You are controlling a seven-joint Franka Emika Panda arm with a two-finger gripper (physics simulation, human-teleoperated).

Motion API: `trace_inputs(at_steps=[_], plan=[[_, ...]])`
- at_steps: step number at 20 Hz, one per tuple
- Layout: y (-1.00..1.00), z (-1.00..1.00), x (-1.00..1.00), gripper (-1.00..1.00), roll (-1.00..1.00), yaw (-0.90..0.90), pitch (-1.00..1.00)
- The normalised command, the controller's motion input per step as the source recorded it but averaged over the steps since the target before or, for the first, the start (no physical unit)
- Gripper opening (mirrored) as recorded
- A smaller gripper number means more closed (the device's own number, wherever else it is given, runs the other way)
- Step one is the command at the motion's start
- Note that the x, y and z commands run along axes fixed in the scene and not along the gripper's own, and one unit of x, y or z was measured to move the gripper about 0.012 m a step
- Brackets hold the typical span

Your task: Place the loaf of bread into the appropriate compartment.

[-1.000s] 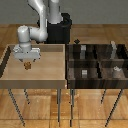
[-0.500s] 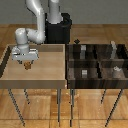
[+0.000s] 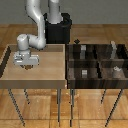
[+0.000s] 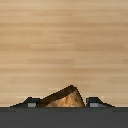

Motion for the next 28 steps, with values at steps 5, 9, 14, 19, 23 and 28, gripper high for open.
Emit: trace_inputs(at_steps=[5, 9, 14, 19, 23, 28], plan=[[0.0, 0.6, 0.0, -1.0, 0.0, 0.0, 0.0], [0.0, 1.0, 0.0, -1.0, 0.0, 0.0, 0.0], [0.0, 1.0, 0.0, -1.0, 0.0, 0.0, 0.0], [0.23, 0.6, 0.0, -1.0, 0.0, 0.0, 0.0], [1.0, 0.0, 0.0, -1.0, 0.0, 0.0, 0.0], [1.0, 0.0, 0.0, -1.0, 0.0, 0.0, 0.0]])
